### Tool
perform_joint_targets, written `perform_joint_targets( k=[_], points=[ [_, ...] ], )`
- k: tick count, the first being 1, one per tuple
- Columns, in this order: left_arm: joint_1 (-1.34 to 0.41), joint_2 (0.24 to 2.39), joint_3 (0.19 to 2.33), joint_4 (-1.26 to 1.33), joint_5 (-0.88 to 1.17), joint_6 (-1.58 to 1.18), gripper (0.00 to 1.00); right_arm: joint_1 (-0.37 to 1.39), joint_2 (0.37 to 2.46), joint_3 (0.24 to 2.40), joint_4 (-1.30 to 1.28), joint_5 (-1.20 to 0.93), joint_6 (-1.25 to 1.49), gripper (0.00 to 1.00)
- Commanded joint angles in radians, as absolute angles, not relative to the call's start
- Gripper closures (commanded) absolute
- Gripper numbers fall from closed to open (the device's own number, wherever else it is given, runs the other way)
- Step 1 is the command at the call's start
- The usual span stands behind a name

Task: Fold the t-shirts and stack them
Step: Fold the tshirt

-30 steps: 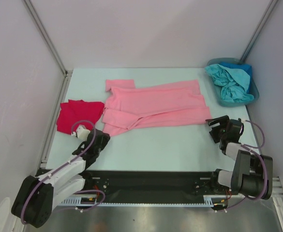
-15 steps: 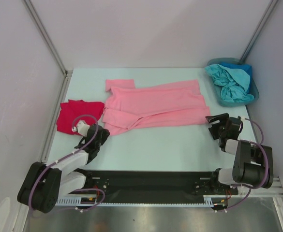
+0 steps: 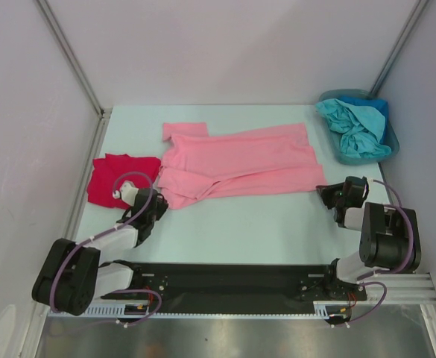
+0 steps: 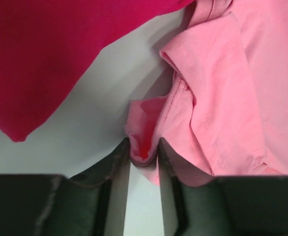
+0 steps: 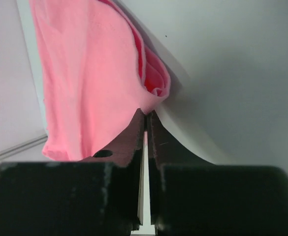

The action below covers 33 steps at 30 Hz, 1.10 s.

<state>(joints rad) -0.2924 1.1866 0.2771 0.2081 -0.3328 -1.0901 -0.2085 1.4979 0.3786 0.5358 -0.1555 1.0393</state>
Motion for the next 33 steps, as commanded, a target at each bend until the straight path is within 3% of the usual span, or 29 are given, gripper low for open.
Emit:
perform_joint_targets(
  k=[1, 5, 8, 33],
  points=[
    [-0.284, 1.154, 0.281, 0.192, -0.333, -1.063, 0.69, -0.201, 1.459, 0.393, 0.491, -0.103, 1.031, 1.00],
    [-0.278, 1.129, 0.285, 0.172, -0.336, -1.062, 0.92, -0.201, 1.427, 0.397, 0.460, -0.087, 1.028, 1.00],
    [-0.275, 1.120, 0.290, 0.158, -0.336, -1.060, 1.00, -0.202, 1.390, 0.399, 0.427, -0.077, 1.017, 1.00],
    [-0.103, 0.957, 0.259, 0.064, -0.265, -1.028, 1.00, -0.298, 1.174, 0.370, 0.154, 0.000, 0.985, 1.00]
  ],
)
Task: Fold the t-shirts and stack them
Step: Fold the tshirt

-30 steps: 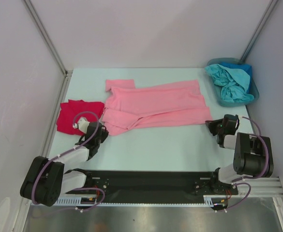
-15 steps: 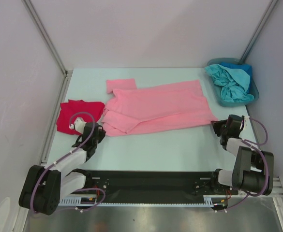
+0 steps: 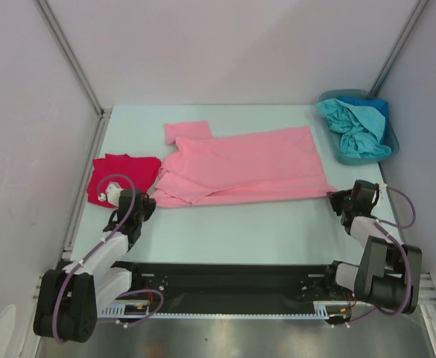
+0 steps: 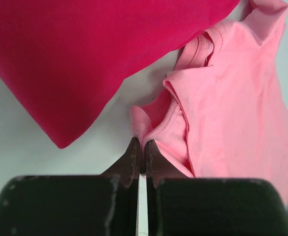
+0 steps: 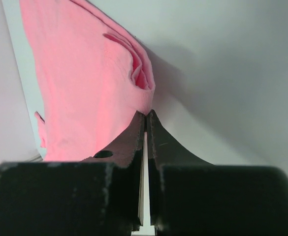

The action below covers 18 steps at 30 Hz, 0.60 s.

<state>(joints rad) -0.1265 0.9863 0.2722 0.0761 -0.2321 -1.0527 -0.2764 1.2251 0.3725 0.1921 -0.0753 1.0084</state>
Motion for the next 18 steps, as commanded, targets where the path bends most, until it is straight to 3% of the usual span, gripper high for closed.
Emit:
perform_joint_targets(
  k=[1, 18],
  points=[
    [-0.104, 0.951, 0.255, 0.054, -0.259, -1.029, 1.00, -0.298, 1.139, 0.367, 0.135, 0.000, 0.982, 1.00],
    [-0.104, 0.707, 0.199, -0.230, -0.218, -1.066, 1.00, -0.351, 0.781, 0.281, -0.244, 0.023, 0.973, 1.00]
  ],
)
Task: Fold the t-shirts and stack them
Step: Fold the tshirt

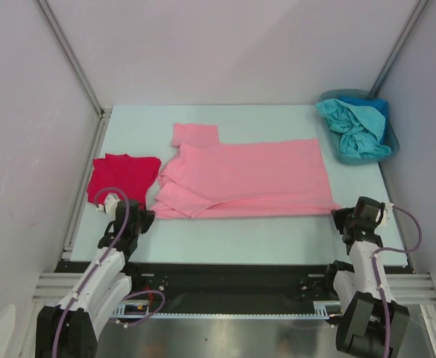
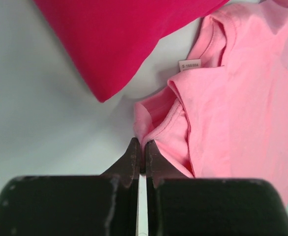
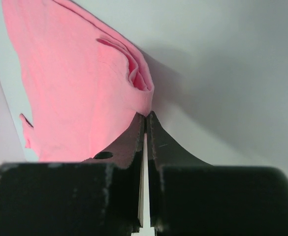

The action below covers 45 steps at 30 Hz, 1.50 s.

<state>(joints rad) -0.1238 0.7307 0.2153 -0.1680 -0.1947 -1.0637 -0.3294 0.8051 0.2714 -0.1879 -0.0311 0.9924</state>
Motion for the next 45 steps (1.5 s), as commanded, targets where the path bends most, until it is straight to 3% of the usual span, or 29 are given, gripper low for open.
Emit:
perform_joint_targets(
  k=[1, 6, 9, 13, 14, 16, 17, 20, 21, 36, 42, 45],
  points=[
    [-0.104, 0.700, 0.193, -0.238, -0.215, -1.066, 1.00, -0.351, 0.772, 0.279, -0.250, 0.020, 0.968, 1.00],
    [-0.103, 0.628, 0.169, -0.308, -0.207, -1.057, 0.94, -0.354, 0.744, 0.270, -0.288, 0.011, 0.963, 1.00],
    [-0.103, 0.598, 0.157, -0.342, -0.204, -1.054, 0.84, -0.354, 0.729, 0.264, -0.305, -0.017, 0.966, 1.00],
    [-0.104, 0.572, 0.156, -0.362, -0.207, -1.045, 0.48, -0.354, 0.733, 0.271, -0.308, -0.021, 0.957, 0.96],
    [-0.103, 0.577, 0.158, -0.362, -0.210, -1.045, 0.43, -0.354, 0.733, 0.276, -0.302, -0.025, 0.953, 0.86],
    [-0.103, 0.595, 0.173, -0.357, -0.209, -1.045, 0.35, -0.354, 0.738, 0.291, -0.285, -0.055, 0.919, 0.76],
    [-0.104, 0.600, 0.178, -0.356, -0.204, -1.043, 0.34, -0.354, 0.742, 0.298, -0.284, -0.061, 0.913, 0.47],
    [-0.103, 0.604, 0.198, -0.348, -0.193, -1.043, 0.32, -0.354, 0.744, 0.324, -0.272, -0.087, 0.891, 0.28],
    [-0.103, 0.601, 0.201, -0.347, -0.192, -1.043, 0.32, -0.354, 0.744, 0.333, -0.273, -0.097, 0.888, 0.26],
    [-0.123, 0.566, 0.297, -0.377, -0.160, -1.086, 0.31, -0.325, 0.752, 0.482, -0.298, -0.135, 0.917, 0.24],
    [-0.233, 0.805, 0.486, -0.256, -0.202, -1.118, 0.31, -0.207, 0.874, 0.554, -0.206, -0.083, 0.986, 0.24],
    [-0.261, 0.998, 0.619, -0.102, -0.117, -1.089, 0.33, -0.138, 1.000, 0.658, -0.152, -0.069, 0.950, 0.24]
  ],
)
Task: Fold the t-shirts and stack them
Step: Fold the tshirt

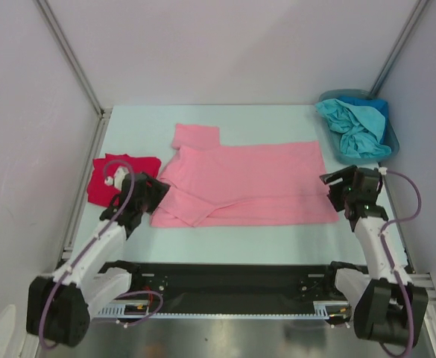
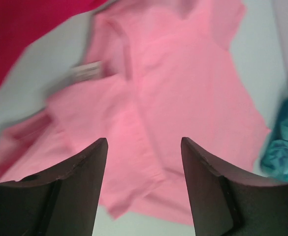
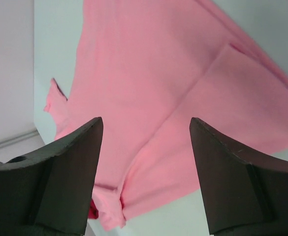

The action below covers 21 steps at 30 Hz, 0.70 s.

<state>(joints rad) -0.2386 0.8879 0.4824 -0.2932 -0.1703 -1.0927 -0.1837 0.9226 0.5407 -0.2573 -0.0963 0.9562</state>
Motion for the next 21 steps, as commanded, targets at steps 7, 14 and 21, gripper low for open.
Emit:
perform_joint_targets(
  k=[7, 14, 21],
  points=[
    [-0.316, 1.483, 1.182, -0.043, 0.096, -0.754, 0.35, -0.072, 1.359, 1.063, -0.222, -0.101, 0.778, 0.26],
    [-0.330, 1.900, 1.791, -0.417, 0.130, -0.341, 0.35, -0.041, 1.699, 1.347, -0.216, -0.150, 0.649, 0.26],
    [-0.180, 2.022, 1.886, -0.486, 0.170, -0.365, 0.35, -0.064, 1.940, 1.626, -0.368, -0.149, 0.440, 0.26]
  ],
)
